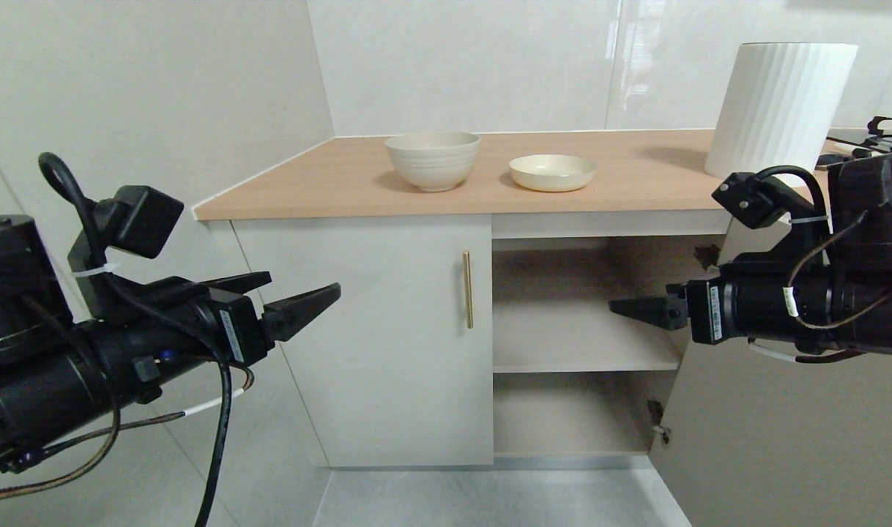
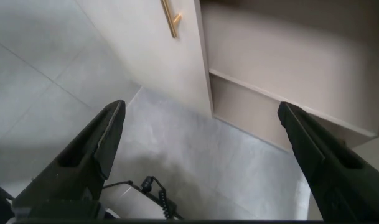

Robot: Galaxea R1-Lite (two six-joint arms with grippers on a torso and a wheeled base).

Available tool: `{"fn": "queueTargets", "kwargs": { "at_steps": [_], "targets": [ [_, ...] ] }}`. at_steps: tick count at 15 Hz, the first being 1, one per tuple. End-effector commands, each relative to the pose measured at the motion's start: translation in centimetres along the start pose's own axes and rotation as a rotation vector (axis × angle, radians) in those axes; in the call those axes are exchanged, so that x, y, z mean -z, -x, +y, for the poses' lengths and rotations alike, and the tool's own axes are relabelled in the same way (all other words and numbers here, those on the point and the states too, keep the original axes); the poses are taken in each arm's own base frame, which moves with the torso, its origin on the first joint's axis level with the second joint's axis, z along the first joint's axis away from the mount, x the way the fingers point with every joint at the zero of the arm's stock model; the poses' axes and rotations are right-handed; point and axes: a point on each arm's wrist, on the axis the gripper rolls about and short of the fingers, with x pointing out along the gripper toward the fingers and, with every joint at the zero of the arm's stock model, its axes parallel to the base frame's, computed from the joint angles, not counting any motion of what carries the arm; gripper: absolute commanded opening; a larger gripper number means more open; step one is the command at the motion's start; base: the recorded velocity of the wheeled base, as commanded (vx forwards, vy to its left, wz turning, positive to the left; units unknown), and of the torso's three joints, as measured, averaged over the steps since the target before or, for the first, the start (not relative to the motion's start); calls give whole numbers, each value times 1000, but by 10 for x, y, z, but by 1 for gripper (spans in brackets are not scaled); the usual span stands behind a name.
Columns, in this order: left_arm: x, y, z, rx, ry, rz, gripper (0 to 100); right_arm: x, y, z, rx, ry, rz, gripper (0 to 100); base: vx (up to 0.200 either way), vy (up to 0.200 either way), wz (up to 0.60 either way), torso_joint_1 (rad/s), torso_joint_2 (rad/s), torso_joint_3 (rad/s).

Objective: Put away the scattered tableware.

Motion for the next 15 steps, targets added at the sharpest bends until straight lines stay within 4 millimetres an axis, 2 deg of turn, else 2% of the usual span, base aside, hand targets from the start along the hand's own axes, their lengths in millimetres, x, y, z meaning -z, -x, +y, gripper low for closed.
{"fn": "queueTargets", "kwargs": {
  "at_steps": [1,4,8,15],
  "targets": [
    [0,0,0,3,-1,2,100,-2,3,0,0,1,-12,100,0,0,0,0,0,0],
    [1,-3,0,3,-7,10,100,-3,6,1,-3,3,-19,100,0,0,0,0,0,0],
    [-1,-9,1,1,-13,36,100,-6,17,4,-10,8,-51,100,200,0,0,-1,2,6],
    [3,-13,2,-1,-11,55,100,0,19,4,-28,8,-35,100,200,0,0,6,3,3]
  ]
}}
